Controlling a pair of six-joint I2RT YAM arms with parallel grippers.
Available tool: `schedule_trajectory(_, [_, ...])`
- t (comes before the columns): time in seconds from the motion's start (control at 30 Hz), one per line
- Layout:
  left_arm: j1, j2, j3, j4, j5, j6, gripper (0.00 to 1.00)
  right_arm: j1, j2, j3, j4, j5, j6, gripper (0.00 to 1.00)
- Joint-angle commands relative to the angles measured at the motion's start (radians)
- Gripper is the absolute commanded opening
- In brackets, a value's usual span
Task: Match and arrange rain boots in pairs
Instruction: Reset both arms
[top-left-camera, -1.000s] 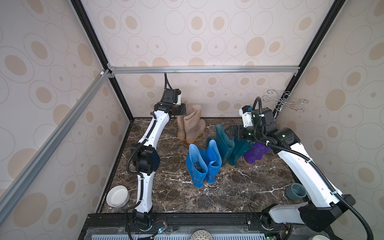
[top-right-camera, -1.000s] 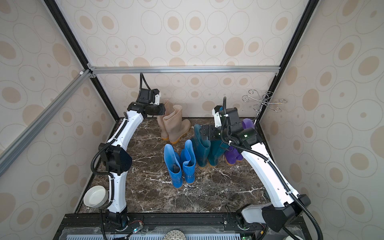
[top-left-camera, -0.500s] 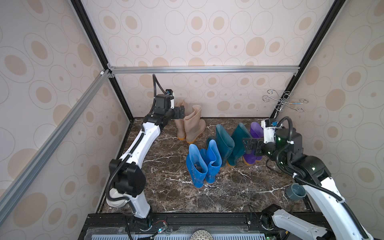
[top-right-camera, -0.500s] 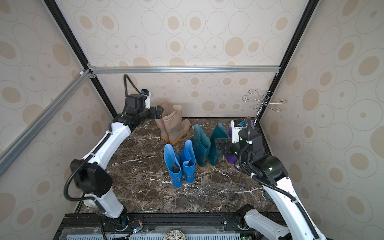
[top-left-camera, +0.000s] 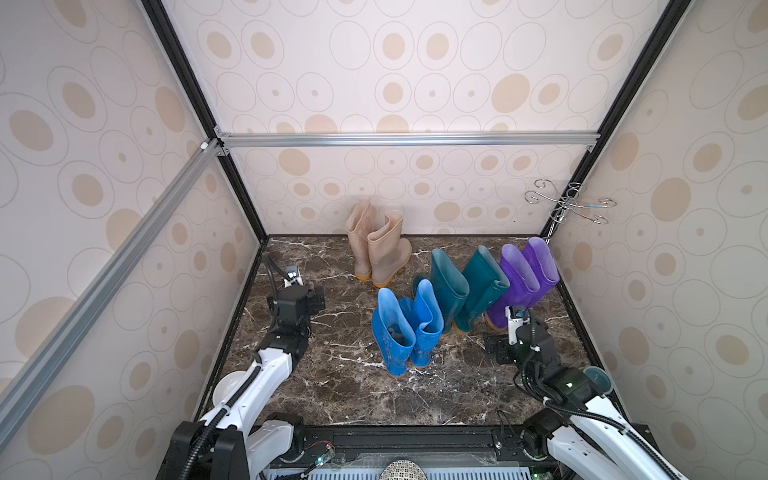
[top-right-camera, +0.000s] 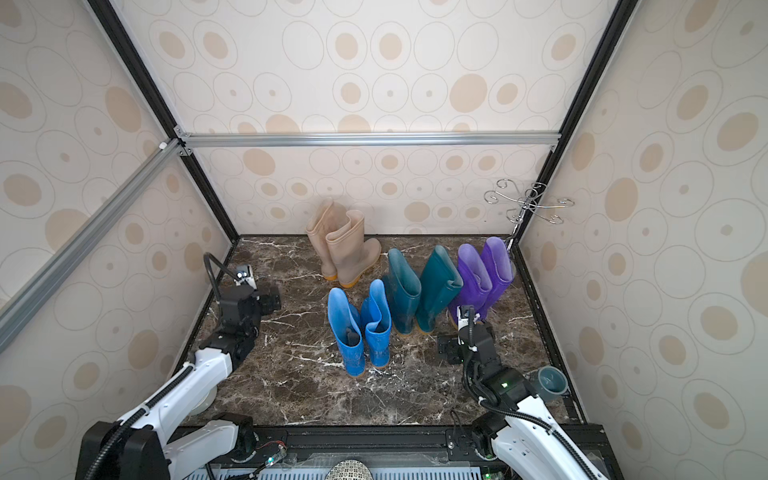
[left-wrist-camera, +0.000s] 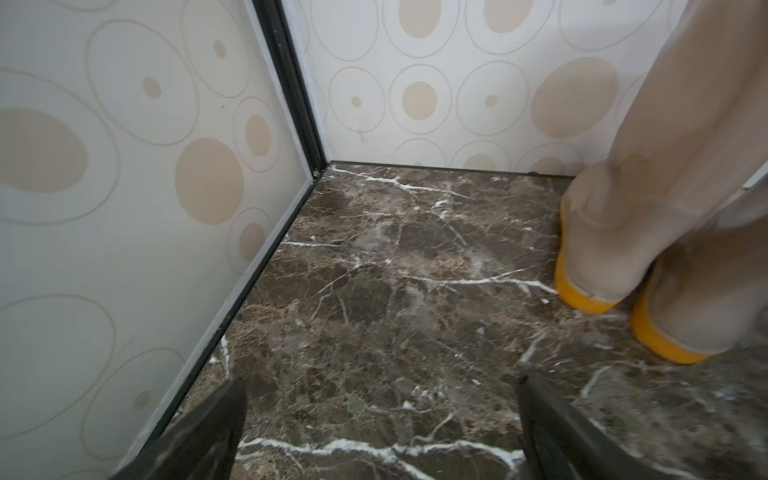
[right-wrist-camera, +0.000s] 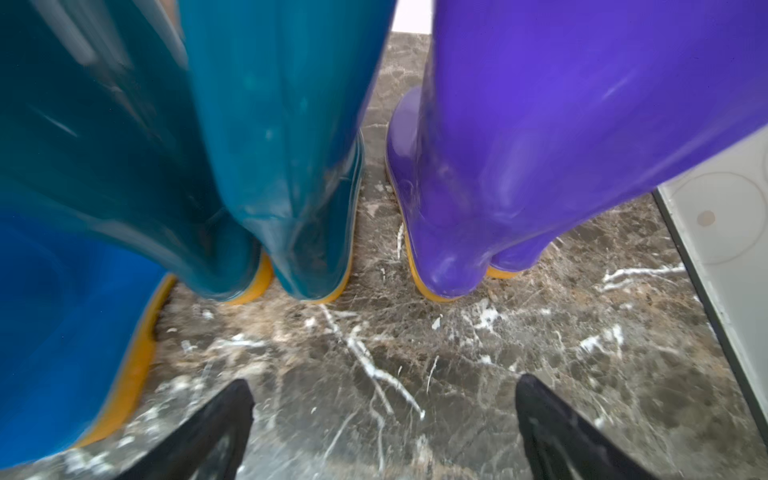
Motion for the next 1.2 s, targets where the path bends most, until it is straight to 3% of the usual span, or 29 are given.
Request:
schedule_trajectory(0.0, [0.009, -0.068, -0.157, 0.270, -0.075, 0.049, 1.00, -0.018, 0.060, -0.020, 0.248, 0.039, -0.086, 1.00])
schedule_trajectory(0.13, [0.015, -0.048, -0.313, 0.496, -0.081, 0.054, 1.00, -0.099, 0.191, -0.044, 0.448, -0.075, -0.217, 1.00])
schedule_trajectory(0.2, [0.021, 0.016, -0.326, 0.589, -0.071, 0.067, 1.00, -0.179, 0.263, -0.066, 0.517, -0.110, -0.199, 1.00])
schedule_trajectory(0.27, [0.022, 0.128, -0.308, 0.682, -0.038, 0.081, 1.00, -0.283, 0.320, -0.109, 0.588, -0.253, -0.168, 1.00])
schedule_trajectory(0.4, [0.028, 0.279, -0.289, 0.857, -0.033, 0.135, 1.00, -0.301, 0.340, -0.165, 0.759, -0.323, -0.235, 1.00])
schedule_trajectory(0.47, [0.039, 0.332, -0.305, 0.995, 0.003, 0.166, 1.00, -0.311, 0.398, -0.165, 0.831, -0.327, -0.250, 1.00])
schedule_trajectory(0.6, [0.061, 0.413, -0.296, 1.095, 0.118, 0.146, 1.00, -0.317, 0.534, -0.130, 0.954, -0.365, -0.291, 1.00])
schedule_trajectory(0.7, [0.062, 0.523, -0.330, 1.257, 0.130, 0.148, 1.00, -0.330, 0.645, -0.081, 1.018, -0.391, -0.295, 1.00])
schedule_trajectory(0.97, [0.063, 0.562, -0.308, 1.244, 0.137, 0.153, 1.00, -0.401, 0.803, -0.028, 1.100, -0.536, -0.315, 1.00])
schedule_trajectory(1.17, [0.074, 0.563, -0.265, 1.163, 0.122, 0.133, 1.00, -0.411, 0.831, 0.010, 1.061, -0.514, -0.294, 1.00])
